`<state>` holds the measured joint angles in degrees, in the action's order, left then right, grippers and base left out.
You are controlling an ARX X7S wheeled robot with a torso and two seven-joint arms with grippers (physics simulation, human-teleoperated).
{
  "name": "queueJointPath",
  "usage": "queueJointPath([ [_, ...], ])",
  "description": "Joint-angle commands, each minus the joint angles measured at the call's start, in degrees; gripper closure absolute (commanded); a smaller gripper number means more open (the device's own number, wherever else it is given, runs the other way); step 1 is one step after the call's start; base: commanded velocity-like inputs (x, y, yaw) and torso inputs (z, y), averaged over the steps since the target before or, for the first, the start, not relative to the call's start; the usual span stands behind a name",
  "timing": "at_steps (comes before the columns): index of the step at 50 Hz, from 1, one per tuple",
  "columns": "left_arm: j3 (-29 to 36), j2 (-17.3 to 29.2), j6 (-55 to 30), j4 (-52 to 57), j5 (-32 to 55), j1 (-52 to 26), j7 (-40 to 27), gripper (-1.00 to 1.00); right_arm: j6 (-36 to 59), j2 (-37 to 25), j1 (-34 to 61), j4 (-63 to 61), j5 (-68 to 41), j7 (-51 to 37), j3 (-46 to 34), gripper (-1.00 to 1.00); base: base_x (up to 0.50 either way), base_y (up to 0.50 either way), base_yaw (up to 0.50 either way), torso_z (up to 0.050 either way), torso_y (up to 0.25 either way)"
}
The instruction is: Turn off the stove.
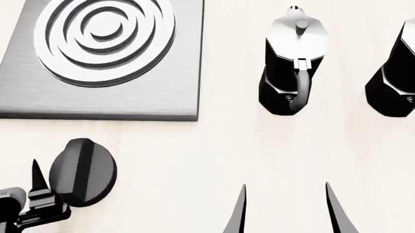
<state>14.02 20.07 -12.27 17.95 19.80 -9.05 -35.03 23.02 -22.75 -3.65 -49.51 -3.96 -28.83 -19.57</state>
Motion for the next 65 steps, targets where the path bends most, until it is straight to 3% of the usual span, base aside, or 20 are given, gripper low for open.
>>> queueJointPath([
  [1,0.8,-0.3,-1.1,-3.1,3.5,-0.8,1.5,-1.0,0.0,-0.1,0.0,-0.2,-0.1,-0.1,-0.1,-1.0,0.0,0.0,0.0,-0.01,-0.011],
  [55,-1.7,8.5,-5.6,22.9,7.0,4.0,-1.1,-1.0,-2.6,-0.3,2.1,2.0,0.0,0.2,-2.2,-1.0,0.0,0.0,0.0,0.0,0.0],
  [65,-2.6,9.9,-7.0,27.3,8.8,3.9,-1.8,-1.0,2.5,0.7,7.0,-0.7,-0.6,0.7,-2.4,-1.0,0.0,0.0,0.0,0.0,0.0],
])
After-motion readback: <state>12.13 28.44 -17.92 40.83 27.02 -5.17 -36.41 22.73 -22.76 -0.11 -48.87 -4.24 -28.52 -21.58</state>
